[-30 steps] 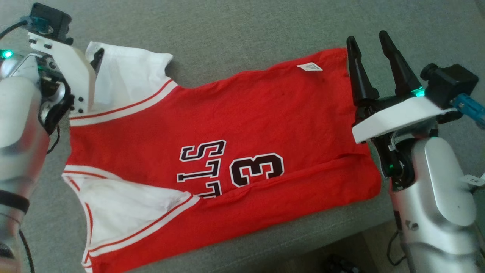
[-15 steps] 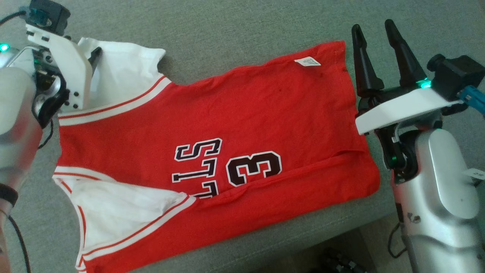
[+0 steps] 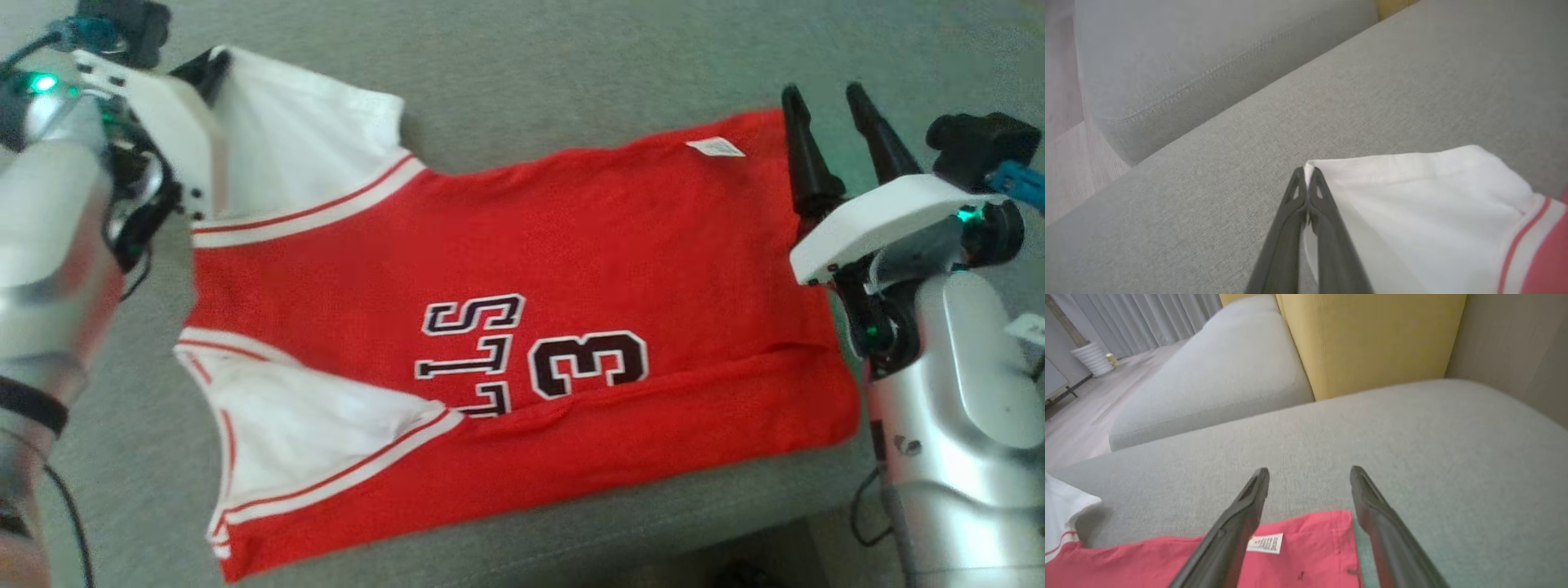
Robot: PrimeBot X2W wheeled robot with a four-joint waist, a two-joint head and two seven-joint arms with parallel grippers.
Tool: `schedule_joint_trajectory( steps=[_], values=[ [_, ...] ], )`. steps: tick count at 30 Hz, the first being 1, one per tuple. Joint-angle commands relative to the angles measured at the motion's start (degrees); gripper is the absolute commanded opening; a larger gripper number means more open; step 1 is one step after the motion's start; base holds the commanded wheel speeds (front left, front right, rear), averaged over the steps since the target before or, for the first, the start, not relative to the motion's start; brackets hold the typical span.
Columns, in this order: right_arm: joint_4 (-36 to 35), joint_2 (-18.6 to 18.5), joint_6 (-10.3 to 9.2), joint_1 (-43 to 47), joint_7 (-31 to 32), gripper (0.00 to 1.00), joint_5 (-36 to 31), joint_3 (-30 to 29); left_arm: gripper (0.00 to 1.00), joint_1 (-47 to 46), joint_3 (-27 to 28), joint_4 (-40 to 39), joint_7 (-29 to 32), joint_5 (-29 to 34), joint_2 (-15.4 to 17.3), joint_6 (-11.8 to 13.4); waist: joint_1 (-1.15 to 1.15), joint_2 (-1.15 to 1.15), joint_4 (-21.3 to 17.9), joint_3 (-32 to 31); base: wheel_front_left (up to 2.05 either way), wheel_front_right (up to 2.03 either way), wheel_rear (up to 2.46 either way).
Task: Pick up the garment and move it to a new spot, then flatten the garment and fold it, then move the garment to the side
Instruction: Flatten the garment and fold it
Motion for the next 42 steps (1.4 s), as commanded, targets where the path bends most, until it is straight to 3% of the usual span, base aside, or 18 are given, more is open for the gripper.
schedule_joint_trajectory(
  steps=[1,11,27,29,42],
  values=[
    [0.2,-1.5,-0.05,-2.0,2.1,1.00,0.3,0.3,0.00,-1.4,1.9,-2.2,-2.0,-0.5,1.2,0.1,0.00,0.00,3.4,-1.8,0.00,0.00,0.00],
    [10.6,-9.6,-0.05,-3.9,6.6,1.00,1.6,-0.2,0.00,3.8,1.6,-10.2,-5.4,-1.3,0.6,2.1,0.00,0.00,9.1,-3.3,0.00,0.00,0.00],
    [20.5,-12.2,-0.05,-7.4,8.2,1.00,3.4,1.7,0.00,6.5,2.4,-20.1,-3.0,-2.5,4.4,5.7,0.00,0.00,10.3,-2.1,0.00,0.00,0.00],
    [20.9,-12.2,-0.05,-7.8,8.0,0.00,4.1,2.2,0.00,6.6,2.6,-20.6,-2.8,-2.7,4.7,6.1,0.00,0.00,10.2,-1.9,0.00,0.00,0.00],
    [23.5,-14.2,-0.05,-11.9,2.2,0.00,5.6,3.3,0.00,5.9,5.6,-18.5,-5.4,-4.5,4.6,9.3,0.00,0.00,10.4,-2.1,0.00,0.00,0.00]
  ],
)
